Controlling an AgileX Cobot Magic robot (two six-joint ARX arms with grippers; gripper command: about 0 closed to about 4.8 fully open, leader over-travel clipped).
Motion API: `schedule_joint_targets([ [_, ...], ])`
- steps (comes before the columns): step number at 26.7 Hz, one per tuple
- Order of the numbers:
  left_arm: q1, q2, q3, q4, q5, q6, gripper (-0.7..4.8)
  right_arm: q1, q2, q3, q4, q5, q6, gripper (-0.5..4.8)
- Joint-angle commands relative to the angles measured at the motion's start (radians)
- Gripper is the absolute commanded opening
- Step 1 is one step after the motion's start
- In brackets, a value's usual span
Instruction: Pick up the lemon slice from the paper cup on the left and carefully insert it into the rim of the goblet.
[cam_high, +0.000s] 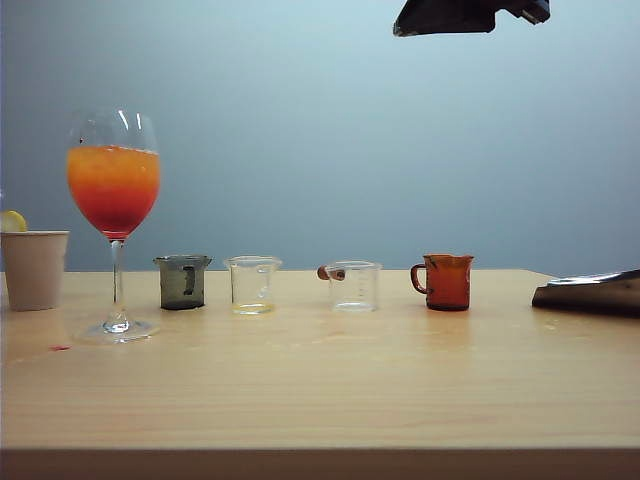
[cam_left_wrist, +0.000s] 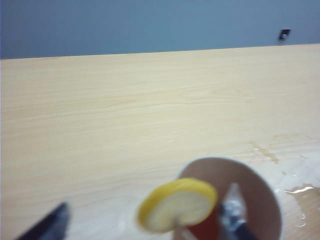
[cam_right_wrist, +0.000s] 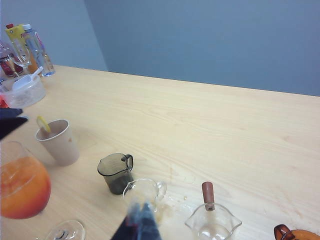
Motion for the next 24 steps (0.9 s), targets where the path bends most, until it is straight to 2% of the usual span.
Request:
schedule_joint_targets([
  [1, -0.04, 0.037, 0.008, 0.049, 0.006, -0.001, 3.72, 0.0, 0.005, 0.006, 0.019, 0.003, -0.003, -0.03],
  [5, -0.072, 0.074, 0.008, 0.087, 0.003, -0.002, 3.72, 0.0, 0.009, 0.006, 0.012, 0.003, -0.012, -0.03],
  [15, -0.043, 0.081, 0.009, 0.122, -0.012, -0.025, 3.71, 0.0, 0.032, 0.006, 0.018, 0.002, -0.011, -0.03],
  [16, -0.036, 0.081, 0.01, 0.129, -0.026, -0.025, 3.64, 0.0, 0.034, 0.006, 0.017, -0.001, -0.011, -0.02],
  [17, -0.03, 0.087, 0.02, 0.129, -0.03, -0.029, 3.3, 0.0, 0.034, 0.006, 0.019, -0.001, -0.011, -0.02],
  [18, -0.025, 0.099, 0.035, 0.129, -0.02, -0.041, 3.17, 0.0, 0.034, 0.006, 0.02, -0.001, -0.012, -0.03],
  [24, -0.029, 0.125, 0.082, 0.127, 0.05, -0.093, 3.18, 0.0, 0.034, 0.006, 0.019, -0.001, -0.029, -0.02],
])
